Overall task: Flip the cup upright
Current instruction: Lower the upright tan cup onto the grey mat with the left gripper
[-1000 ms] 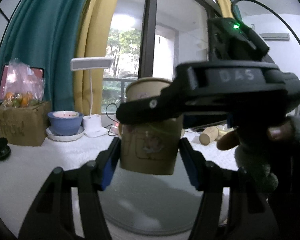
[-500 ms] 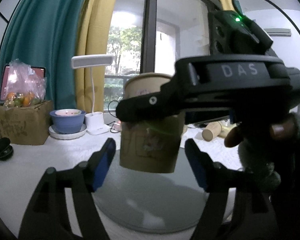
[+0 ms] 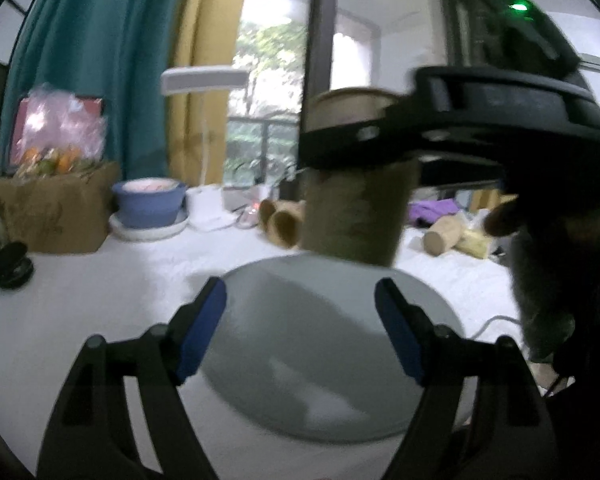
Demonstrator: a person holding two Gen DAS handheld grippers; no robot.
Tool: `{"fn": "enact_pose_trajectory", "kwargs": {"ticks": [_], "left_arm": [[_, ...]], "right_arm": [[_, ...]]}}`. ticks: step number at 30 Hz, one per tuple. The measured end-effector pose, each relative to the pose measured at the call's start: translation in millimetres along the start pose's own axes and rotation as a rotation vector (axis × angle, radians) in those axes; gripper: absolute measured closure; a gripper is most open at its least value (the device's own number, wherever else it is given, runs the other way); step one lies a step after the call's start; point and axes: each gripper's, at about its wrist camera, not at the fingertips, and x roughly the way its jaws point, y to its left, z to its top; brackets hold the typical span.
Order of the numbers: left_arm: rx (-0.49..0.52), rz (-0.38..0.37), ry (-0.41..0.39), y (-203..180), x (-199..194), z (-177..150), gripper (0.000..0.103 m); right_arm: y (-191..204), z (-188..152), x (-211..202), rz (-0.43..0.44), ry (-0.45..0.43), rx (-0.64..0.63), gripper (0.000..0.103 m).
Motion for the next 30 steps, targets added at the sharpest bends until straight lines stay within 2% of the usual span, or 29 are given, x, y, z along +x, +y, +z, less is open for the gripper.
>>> {"fn": "enact_pose_trajectory", "kwargs": {"ticks": [12,18,25,30], "left_arm": [[-0.122,0.102,0.066,47.6,2.6,7.4,0.025],[-0.155,0.163,0.07,66.0,10.3,19.8,0.025],[-0.241,0.18,0.143,94.2,38.3,21.0,0.025],[-0.257,0.176,0.151,100.7,50.6,22.2,0.025]], "right_arm": [[-18.9,-2.8,18.4,-0.163,-0.017,-0.071,0.034],[-44.7,-10.1,39.1,-0.255,-0.003,-0.078,0.034],[-65.4,-14.5,71.9,-0.3,0.049,-0.085,0.034],[-70.6,-13.2,92.9,-0.327,0.074,-0.11,0.033]]}}
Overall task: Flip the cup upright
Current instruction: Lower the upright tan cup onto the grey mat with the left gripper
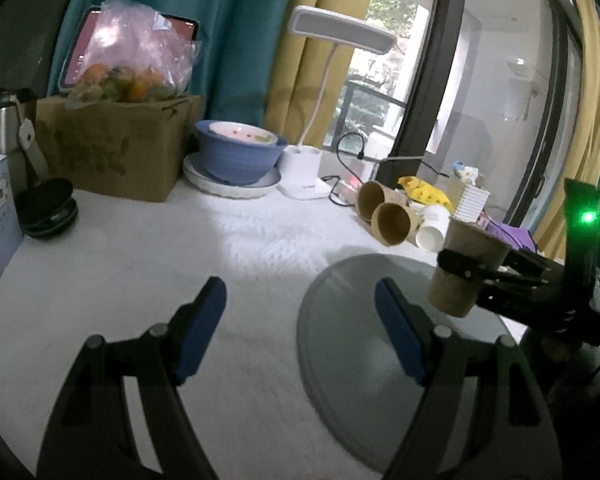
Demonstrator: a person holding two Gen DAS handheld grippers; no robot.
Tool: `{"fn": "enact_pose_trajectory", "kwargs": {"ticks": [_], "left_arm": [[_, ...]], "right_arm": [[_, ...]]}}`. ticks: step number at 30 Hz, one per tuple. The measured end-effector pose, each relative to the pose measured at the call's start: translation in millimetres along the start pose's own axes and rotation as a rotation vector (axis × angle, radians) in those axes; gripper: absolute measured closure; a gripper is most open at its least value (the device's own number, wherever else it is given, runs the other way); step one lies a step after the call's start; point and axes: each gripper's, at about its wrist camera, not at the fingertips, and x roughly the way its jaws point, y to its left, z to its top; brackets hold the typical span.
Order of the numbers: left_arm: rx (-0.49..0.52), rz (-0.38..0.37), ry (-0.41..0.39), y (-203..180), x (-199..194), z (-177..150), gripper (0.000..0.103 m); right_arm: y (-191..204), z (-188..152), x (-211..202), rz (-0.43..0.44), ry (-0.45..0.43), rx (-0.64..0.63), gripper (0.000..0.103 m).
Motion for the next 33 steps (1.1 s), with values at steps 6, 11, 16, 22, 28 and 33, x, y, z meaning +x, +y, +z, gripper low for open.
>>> {"fn": "enact_pose_trajectory", "kwargs": {"ticks": [6,11,16,22,28,33], "left_arm": [[-0.024,-0.013,0.025,3.2,15.7,3.1,0.025],[-0.03,-0.024,0.064,2.6,26.7,-0.8,0.025],[-0.024,-0.037,0.074,-0.7,28.6,-1.1,0.025],[-0.018,-0.042,0.078,-6.7,27.5,-3.7,0.025],[-0.009,-0.033,0.06,-9.9,22.8,-3.6,0.025],[0.002,-0.041,0.056,-15.1,16.1,-3.5,0.025]], "right_arm": [[-3.4,4.2,21.4,-0.011,0.041,-0.016,0.033],[-3.9,-1.1,29.9,-0.025,0.088,-0.032,0.033],[-4.5,-4.3,25.2,-0.033,0.09,-0.033,0.033],[-4.9,-7.7,23.7,-0.031,0.115,-0.038,0.032],[-5.9,-11.6,20.8,-0.029,0.124,-0.03,0.032],[-4.9,-14.6,12.9,-0.022,0.119,-0.018,0.03]]}}
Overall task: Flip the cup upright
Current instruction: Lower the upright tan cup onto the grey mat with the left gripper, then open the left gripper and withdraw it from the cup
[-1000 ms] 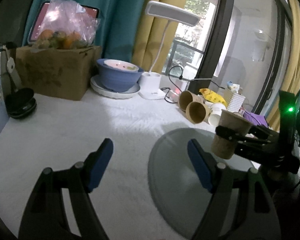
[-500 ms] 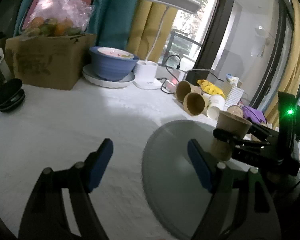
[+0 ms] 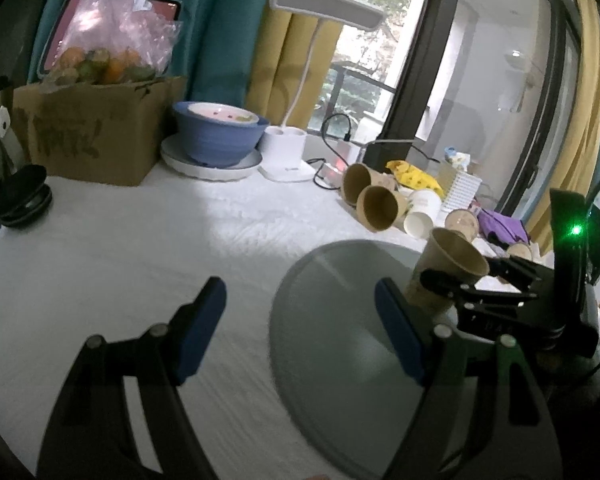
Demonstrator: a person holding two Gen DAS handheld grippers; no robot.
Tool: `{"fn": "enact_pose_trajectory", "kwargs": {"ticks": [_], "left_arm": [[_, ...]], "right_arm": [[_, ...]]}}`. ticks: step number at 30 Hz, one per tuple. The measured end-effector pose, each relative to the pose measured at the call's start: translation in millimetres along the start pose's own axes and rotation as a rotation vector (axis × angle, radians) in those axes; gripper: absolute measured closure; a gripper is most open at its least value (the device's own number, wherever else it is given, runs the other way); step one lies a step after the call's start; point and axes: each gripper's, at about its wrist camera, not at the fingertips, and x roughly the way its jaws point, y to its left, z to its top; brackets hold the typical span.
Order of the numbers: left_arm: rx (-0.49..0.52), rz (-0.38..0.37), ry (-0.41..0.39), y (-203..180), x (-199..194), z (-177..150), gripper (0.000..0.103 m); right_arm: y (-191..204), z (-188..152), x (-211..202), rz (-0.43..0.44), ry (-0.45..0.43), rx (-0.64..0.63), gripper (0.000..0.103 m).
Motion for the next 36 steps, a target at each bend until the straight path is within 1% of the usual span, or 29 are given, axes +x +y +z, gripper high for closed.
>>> {"fn": "enact_pose_trajectory", "kwargs": {"ticks": [5,10,14,19,27,31,34,36], "left_arm": [[0.023,0.0,-0.009,-7.0,-9.9,0.1,0.025],[0.038,0.0,-0.018,-15.1,-21.7,-2.0,0.025],[0.056,-0.008,-0.03,-24.2,-32.7,-3.4,0.015],[0.078,-0.014,-0.052,-35.4,-48.4,-3.3,0.014],[0.108,-0.028,-0.09,-53.4,-75.1,4.8,0.014],[0.135,-0.013,-0.13,-63.4,-90.9,11.6,0.014],[0.162,0.009,-0.191,-70.4,-108.0,14.9,0.014],[0.171,0.025,-0.22,-73.9,-116.5,18.1,0.01]], "right_arm": [[1.1,-3.0,-11.9,0.008,-0.013,0.015,0.025],[1.3,-7.8,-27.0,0.015,-0.028,0.034,0.025],[1.9,-12.6,-42.1,0.024,-0.041,0.051,0.025],[0.7,-17.3,-66.8,0.034,-0.074,0.084,0.025],[2.5,-17.1,-109.3,0.025,-0.147,0.098,0.025],[0.7,-15.8,-132.0,0.015,-0.199,0.107,0.025],[-1.2,-15.2,-150.7,0.008,-0.236,0.115,0.025],[-1.8,-13.8,-159.6,0.005,-0.256,0.116,0.025]]}}
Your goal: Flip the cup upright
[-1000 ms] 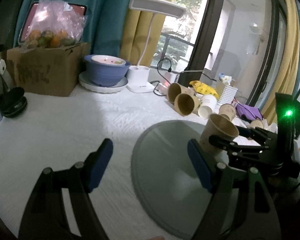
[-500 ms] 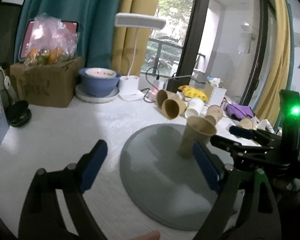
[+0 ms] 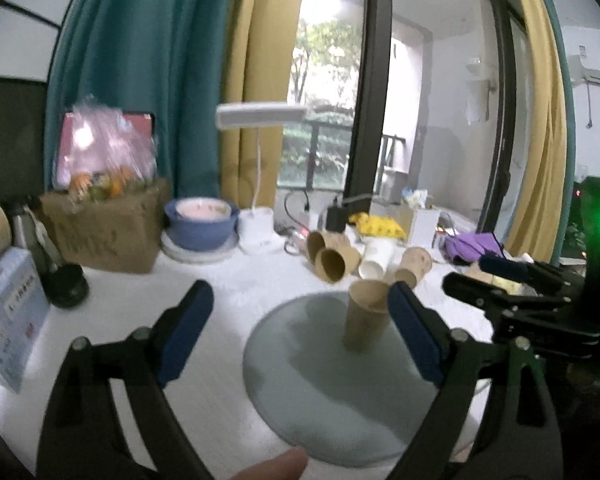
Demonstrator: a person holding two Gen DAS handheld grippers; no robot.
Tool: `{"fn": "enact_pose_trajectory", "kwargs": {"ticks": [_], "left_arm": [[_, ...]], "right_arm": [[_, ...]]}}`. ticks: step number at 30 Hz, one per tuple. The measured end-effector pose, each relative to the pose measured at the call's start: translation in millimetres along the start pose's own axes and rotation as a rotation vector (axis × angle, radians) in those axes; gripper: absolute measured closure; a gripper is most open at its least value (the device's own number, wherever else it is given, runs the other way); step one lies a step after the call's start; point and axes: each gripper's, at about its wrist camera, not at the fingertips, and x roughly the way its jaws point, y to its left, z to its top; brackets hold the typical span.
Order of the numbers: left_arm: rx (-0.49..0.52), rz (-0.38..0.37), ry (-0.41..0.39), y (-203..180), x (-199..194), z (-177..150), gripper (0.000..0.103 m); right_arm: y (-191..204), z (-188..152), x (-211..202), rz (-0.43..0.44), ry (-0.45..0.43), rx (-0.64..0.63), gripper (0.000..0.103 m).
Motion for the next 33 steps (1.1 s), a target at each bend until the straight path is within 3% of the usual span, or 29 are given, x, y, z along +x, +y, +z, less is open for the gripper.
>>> {"fn": "enact_pose_trajectory", "kwargs": {"ticks": [6,15,33], "left_arm": [[0.052,0.063,-0.052,-11.3,-13.0,12.9,0.008],[0.093,0.089,-0.095,-23.0,-19.8,28.7,0.008],[0.087,0.071,-0.097,-31.0,-24.4,29.8,0.008]], "right_arm": [[-3.7,13.4,-27.8,-0.005,-0.051,0.017,0.021],[-15.8,22.8,-58.5,-0.042,-0.095,0.042,0.014],[-29.6,21.6,-74.8,-0.084,-0.13,0.052,0.014]]}}
